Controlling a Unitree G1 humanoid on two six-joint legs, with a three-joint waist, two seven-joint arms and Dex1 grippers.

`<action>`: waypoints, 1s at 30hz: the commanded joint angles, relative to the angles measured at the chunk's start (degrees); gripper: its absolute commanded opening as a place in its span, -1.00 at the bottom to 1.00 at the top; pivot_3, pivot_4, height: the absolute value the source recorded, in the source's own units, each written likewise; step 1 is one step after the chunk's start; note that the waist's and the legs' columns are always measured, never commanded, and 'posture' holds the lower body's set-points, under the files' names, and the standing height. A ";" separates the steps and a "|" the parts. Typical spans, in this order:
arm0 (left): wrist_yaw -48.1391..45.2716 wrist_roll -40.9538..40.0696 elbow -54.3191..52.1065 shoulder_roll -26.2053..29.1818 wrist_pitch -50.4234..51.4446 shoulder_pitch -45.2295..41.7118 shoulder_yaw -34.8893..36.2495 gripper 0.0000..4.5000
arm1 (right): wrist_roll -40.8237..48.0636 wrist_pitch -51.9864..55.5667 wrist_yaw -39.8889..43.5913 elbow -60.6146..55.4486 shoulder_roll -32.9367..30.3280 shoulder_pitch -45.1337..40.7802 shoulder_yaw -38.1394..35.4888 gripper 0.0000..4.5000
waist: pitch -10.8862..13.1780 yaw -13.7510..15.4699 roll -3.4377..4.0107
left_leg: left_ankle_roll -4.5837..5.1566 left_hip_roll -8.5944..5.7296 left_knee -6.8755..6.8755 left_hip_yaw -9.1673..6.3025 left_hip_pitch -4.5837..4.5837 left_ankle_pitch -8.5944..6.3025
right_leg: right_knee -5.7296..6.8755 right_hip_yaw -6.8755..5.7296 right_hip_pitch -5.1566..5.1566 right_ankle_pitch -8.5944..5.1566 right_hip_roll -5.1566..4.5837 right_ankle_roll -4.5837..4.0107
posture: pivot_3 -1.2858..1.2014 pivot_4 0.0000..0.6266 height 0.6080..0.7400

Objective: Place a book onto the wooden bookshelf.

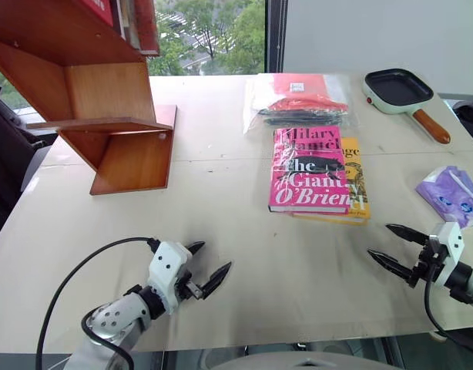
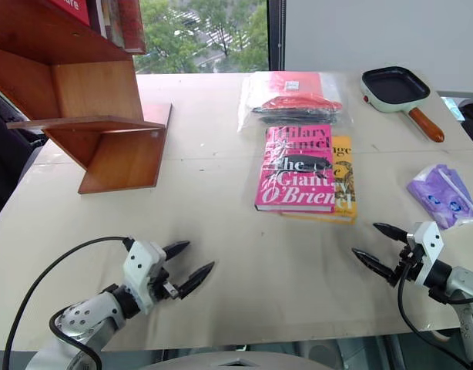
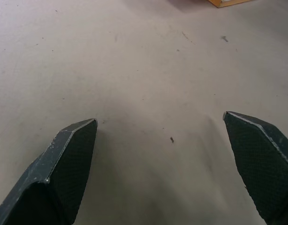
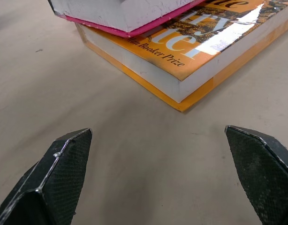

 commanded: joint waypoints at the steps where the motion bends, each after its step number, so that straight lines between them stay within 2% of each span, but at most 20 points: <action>1: -0.13 -0.31 -0.02 -0.04 -1.00 -0.56 0.99 0.97 | -0.42 -0.93 -0.32 -0.25 0.01 -0.83 -0.76 1.00 | 0.00 0.02 0.00 | 0.02 0.00 0.00 0.01 0.00 -0.01 | -0.01 0.00 0.00 0.00 -0.02 0.00 | 0.03 -0.52 0.92; 4: -0.74 -1.02 1.40 0.09 -1.63 -1.68 2.07 0.97 | -0.63 -1.22 -0.46 0.60 -0.05 -2.01 -1.00 1.00 | 0.02 0.24 -0.02 | 0.08 -0.06 0.04 0.06 -0.01 -0.04 | -0.05 0.03 0.01 -0.13 -0.10 -0.20 | 0.03 -0.52 0.92; 26: -3.35 -1.01 3.76 1.05 -2.68 -4.21 3.09 0.97 | -0.31 -0.94 -0.06 0.61 -1.39 -3.12 -2.32 1.00 | 0.01 0.66 -0.01 | 0.09 -0.04 0.07 0.04 0.12 -0.03 | 0.05 0.02 0.07 -0.12 -0.03 -0.21 | 0.03 -0.52 0.92; 27: -3.81 -1.39 3.89 1.18 -2.72 -4.37 3.38 1.00 | -0.17 -0.96 0.15 0.74 -1.70 -3.24 -2.65 0.76 | 0.02 0.64 -0.01 | 0.09 -0.04 0.07 0.04 0.12 -0.03 | 0.05 0.01 0.07 -0.12 -0.02 -0.21 | 0.03 -0.52 0.92; 29: -5.17 -3.35 4.18 1.53 -2.15 -4.96 4.43 1.00 | 0.67 -0.71 0.75 1.03 -2.74 -3.96 -3.95 0.44 | 0.02 0.63 -0.01 | 0.09 -0.04 0.07 0.06 0.11 -0.03 | 0.05 0.02 0.07 -0.12 -0.02 -0.21 | 0.03 -0.52 0.92; 30: -6.26 -5.13 4.47 1.85 -1.22 -5.74 4.97 1.00 | 1.48 -0.27 1.29 0.82 -3.31 -4.31 -4.51 0.21 | 0.02 0.63 -0.01 | 0.09 -0.04 0.07 0.06 0.11 -0.03 | 0.05 0.03 0.07 -0.12 -0.02 -0.21 | 0.03 -0.52 0.92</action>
